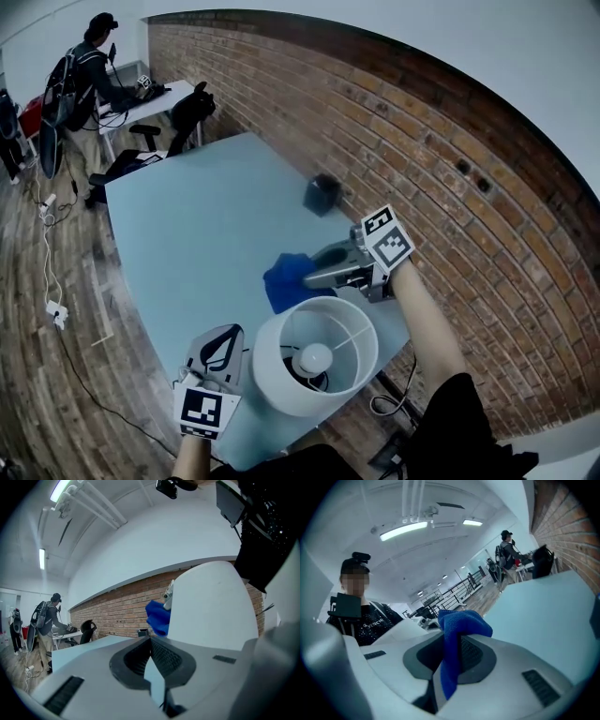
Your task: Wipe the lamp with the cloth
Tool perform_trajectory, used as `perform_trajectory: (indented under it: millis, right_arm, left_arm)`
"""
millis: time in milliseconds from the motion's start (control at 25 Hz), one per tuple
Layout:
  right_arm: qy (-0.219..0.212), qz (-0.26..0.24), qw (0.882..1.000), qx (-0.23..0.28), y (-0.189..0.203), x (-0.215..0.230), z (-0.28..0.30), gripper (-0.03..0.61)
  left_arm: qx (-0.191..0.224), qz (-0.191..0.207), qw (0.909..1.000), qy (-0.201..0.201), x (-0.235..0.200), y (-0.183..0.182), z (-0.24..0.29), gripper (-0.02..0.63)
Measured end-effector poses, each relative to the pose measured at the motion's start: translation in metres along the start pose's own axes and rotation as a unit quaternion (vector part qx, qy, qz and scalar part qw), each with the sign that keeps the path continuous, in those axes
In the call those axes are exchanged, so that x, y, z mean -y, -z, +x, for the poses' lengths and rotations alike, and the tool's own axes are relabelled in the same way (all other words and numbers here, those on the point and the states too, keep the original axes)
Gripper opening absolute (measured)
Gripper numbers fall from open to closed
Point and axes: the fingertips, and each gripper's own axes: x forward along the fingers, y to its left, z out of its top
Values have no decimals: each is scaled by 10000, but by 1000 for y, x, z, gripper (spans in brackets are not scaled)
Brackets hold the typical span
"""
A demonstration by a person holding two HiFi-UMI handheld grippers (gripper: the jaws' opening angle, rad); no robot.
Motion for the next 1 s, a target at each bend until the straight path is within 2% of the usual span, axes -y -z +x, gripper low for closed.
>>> perform_trajectory:
  millis: [120, 240, 360, 440, 600, 720, 880, 1000]
  right_arm:
    - [-365, -666, 9970, 140, -45, -40, -12, 61]
    - [-1041, -1334, 9855, -97, -68, -85, -12, 61]
    - [-1962, -1990, 9586, -545, -77, -123, 0, 61]
    - [-2483, -2228, 9372, -1020, -76, -136, 15, 61]
    - [-3303, -2168, 8943, -2102, -55, -136, 45, 61]
    - [-3688, -1994, 8621, -2846, -34, -130, 65, 61]
    - [-3772, -1756, 8307, -3698, -13, -112, 98, 61]
    - [-3665, -1672, 8196, -4075, 6, -94, 121, 61]
  left_arm:
    - [66, -126, 9999, 18, -1, -1, 1, 9]
    - [154, -215, 9996, 29, 3, -3, 4, 9]
    - [220, -290, 9993, -25, -1, -7, 7, 9]
    - [239, -329, 9992, -63, -6, -9, 4, 9]
    - [194, -330, 9992, -136, -5, -6, -3, 9]
    - [146, -304, 9993, -154, -7, -1, -9, 8]
    - [7, -320, 9992, -234, -13, 10, -20, 9]
    - [-101, -392, 9987, -309, -15, 22, -21, 8]
